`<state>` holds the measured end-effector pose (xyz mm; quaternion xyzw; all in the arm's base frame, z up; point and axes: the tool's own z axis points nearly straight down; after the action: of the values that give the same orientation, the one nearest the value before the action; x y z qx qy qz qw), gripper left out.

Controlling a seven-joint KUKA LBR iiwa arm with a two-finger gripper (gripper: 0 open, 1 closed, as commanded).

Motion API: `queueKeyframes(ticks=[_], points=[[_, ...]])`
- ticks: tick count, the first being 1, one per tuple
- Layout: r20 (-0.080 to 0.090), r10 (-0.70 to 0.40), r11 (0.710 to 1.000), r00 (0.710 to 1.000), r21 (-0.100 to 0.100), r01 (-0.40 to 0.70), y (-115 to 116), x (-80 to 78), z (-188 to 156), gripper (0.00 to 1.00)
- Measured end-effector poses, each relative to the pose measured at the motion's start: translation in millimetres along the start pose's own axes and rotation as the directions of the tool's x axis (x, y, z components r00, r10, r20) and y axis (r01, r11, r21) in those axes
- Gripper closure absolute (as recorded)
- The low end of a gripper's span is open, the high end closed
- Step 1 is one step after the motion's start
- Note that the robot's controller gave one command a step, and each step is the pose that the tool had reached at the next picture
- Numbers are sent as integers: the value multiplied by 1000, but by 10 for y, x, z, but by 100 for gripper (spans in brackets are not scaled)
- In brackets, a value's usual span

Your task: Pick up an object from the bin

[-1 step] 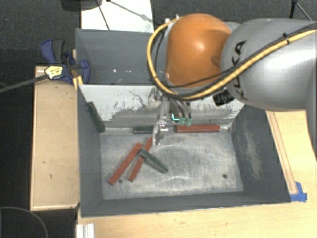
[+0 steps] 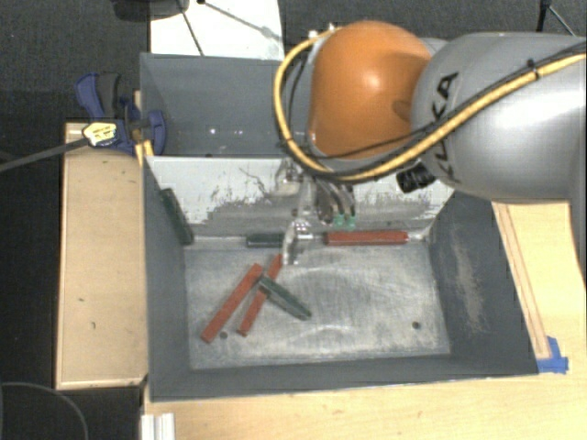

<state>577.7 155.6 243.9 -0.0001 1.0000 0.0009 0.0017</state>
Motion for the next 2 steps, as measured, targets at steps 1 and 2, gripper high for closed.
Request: queueKeyframes(ticks=[1,2], points=[[6,170,985,985,-3,-170,-183,251,432,0],[-3,119,993,993,2,-119,-346,445,758,0]])
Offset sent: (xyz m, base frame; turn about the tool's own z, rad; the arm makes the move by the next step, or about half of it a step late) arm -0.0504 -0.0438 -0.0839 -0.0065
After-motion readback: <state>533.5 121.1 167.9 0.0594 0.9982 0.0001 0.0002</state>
